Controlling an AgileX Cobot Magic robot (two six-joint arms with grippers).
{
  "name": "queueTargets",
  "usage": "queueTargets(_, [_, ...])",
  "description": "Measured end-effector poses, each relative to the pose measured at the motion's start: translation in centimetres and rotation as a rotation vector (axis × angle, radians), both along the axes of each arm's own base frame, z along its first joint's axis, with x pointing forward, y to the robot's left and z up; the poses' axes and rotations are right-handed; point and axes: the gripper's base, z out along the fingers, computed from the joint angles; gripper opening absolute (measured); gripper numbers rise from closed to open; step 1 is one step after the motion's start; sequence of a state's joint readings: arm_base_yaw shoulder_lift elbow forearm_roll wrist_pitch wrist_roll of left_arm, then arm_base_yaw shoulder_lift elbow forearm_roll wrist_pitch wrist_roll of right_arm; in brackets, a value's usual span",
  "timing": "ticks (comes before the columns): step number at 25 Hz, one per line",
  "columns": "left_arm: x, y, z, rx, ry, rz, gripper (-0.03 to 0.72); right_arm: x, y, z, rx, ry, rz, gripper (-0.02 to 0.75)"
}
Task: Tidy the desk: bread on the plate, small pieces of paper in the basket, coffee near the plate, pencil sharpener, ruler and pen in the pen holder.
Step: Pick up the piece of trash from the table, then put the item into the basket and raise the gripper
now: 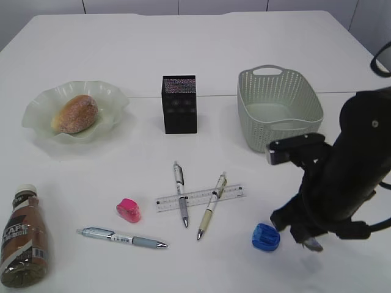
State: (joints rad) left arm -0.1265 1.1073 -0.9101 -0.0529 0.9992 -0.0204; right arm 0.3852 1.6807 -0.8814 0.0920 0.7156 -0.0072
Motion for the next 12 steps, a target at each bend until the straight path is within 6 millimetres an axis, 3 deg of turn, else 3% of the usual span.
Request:
queueTargets(7, [0.0,0.0,0.0,0.000,0.000,0.000,0.423,4.9,1.0,6.5,0.107,-0.254,-0.071,0.149])
queueTargets(12, [0.0,0.0,0.0,0.000,0.000,0.000,0.424,10.2,-0.2,10.0,0.149,-0.413,-0.213,0.148])
